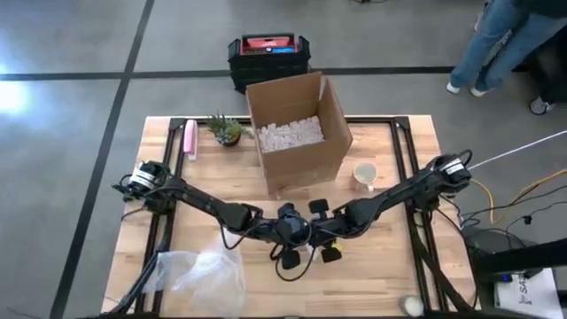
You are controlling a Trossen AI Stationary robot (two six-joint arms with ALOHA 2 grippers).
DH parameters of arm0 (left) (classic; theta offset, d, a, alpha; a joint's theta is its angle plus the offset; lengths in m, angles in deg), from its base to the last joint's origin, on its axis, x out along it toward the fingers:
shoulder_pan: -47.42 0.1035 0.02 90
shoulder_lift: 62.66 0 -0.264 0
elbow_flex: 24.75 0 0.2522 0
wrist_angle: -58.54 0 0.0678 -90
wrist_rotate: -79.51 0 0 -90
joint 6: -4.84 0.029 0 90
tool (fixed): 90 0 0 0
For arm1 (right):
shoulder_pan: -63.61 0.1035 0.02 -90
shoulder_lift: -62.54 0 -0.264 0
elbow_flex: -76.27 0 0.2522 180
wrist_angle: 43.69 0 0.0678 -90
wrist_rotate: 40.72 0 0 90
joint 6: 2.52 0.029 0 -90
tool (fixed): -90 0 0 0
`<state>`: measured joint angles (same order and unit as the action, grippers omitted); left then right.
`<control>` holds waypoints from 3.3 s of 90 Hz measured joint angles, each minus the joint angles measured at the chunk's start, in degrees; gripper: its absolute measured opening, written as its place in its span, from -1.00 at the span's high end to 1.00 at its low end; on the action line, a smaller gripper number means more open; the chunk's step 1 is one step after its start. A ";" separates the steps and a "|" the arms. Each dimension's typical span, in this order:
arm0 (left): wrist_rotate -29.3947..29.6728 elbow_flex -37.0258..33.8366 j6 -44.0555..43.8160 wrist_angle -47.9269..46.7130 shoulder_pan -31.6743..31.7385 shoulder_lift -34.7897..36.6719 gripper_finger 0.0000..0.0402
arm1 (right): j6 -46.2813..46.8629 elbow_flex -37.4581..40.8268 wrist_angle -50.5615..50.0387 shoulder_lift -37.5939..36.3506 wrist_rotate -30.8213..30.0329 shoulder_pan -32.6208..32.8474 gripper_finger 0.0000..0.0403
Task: Wrap mug
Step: Wrap the gray mug with bubble wrap
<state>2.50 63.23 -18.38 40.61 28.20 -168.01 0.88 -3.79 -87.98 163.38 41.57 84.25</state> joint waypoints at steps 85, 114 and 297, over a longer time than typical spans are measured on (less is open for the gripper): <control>0.37 -0.09 0.04 -1.62 0.02 -2.63 1.00 | -1.96 -12.70 -20.32 -3.05 0.03 -0.54 1.00; 0.38 -0.11 -0.08 -1.73 0.11 -2.61 1.00 | -2.03 -11.42 -22.18 -2.44 -5.90 -1.14 1.00; -0.48 0.00 -10.46 -34.02 -0.35 11.41 1.00 | -1.92 -17.79 -17.12 2.91 3.43 -0.51 1.00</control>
<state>2.02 63.23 -28.84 6.59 27.84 -156.61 -1.05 -21.58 -105.11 166.29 45.00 83.73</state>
